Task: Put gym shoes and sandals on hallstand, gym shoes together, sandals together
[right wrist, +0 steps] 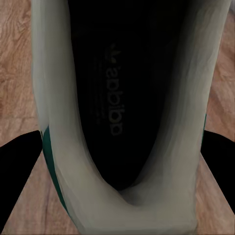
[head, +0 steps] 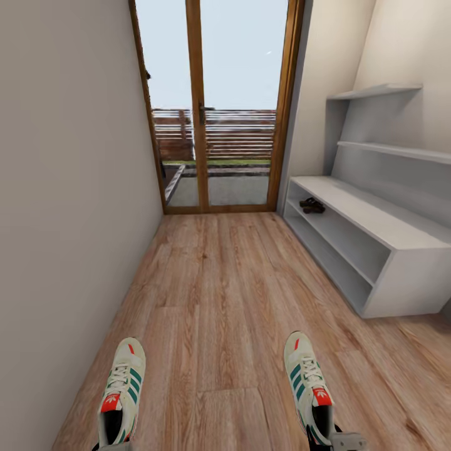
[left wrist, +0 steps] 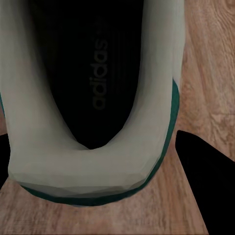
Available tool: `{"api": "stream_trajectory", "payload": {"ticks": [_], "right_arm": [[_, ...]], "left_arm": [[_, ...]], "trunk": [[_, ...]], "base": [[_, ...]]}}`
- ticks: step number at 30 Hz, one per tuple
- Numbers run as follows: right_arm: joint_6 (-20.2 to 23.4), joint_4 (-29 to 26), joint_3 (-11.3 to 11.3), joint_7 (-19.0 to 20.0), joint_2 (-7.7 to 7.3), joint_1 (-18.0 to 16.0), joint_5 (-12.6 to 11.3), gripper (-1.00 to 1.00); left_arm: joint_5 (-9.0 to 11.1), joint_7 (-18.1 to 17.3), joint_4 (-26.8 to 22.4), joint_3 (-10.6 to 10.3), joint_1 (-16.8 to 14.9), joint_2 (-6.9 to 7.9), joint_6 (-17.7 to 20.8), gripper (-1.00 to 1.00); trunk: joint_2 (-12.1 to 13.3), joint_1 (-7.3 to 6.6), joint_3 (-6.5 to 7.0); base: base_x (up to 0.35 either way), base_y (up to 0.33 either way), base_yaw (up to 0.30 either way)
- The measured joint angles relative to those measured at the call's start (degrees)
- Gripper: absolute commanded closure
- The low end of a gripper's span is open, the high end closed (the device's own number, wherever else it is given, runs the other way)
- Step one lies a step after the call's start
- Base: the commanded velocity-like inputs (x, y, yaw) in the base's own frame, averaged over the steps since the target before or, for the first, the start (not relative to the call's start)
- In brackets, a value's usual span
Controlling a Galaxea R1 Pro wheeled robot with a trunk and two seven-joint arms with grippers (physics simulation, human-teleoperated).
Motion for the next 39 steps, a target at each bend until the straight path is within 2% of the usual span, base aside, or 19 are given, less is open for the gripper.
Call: {"api": "stream_trajectory", "payload": {"ticks": [17,39], "right_arm": [[0.0,-0.06,-0.01,-0.01,0.0,-0.01,0.01,1.0],[0.0,-0.05,-0.02,0.0,0.0,0.05,0.0,1.0]], "left_arm": [[0.01,0.0,-0.05,-0.01,-0.01,0.0,-0.01,1.0],[0.01,0.0,-0.03,-0.02,-0.02,0.0,-0.03,1.0]], "trunk": [[0.0,0.0,0.0],[0.0,0.0,0.0]], "base": [[0.313,0.13,-0.02],[0.338,0.005,-0.253]]}}
